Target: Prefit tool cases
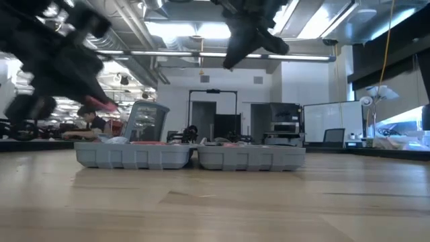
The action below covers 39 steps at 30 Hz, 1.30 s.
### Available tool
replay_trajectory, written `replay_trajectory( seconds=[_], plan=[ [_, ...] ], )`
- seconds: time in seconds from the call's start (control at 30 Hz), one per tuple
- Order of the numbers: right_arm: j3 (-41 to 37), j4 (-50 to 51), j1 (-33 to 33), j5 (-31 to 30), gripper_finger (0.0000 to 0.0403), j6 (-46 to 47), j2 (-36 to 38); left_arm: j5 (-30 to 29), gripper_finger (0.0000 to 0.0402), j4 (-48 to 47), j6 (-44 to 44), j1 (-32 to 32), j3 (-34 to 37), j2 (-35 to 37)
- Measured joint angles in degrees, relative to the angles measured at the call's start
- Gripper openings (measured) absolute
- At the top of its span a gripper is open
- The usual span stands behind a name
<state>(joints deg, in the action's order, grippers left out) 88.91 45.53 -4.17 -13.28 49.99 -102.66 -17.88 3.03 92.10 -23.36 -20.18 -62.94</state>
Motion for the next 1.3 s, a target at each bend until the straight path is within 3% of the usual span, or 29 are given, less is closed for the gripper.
replay_trajectory(
  seconds=[0.17,0.4,0.6,1.17,1.3],
  plan=[
    [-5.09,-5.96,-1.22,1.20,0.0000,2.75,2.02,2.51,0.0014,7.19,-1.27,4.42,-0.09,-5.67],
    [-5.36,-7.49,-3.15,-0.21,0.0000,2.70,2.06,8.62,0.0014,7.81,-2.88,7.30,-0.17,-10.64],
    [-5.36,-8.82,-3.03,0.00,0.0000,2.70,2.06,9.91,0.0014,9.87,-5.81,10.74,-0.19,-14.49],
    [-5.36,-9.67,-2.96,0.80,0.0000,2.41,2.04,13.89,0.0014,6.55,-9.59,12.31,-2.64,-15.83],
    [-5.36,-9.67,-2.95,0.31,0.0000,2.37,2.04,14.08,0.0045,6.89,-6.76,12.31,-2.64,-15.85]
  ],
)
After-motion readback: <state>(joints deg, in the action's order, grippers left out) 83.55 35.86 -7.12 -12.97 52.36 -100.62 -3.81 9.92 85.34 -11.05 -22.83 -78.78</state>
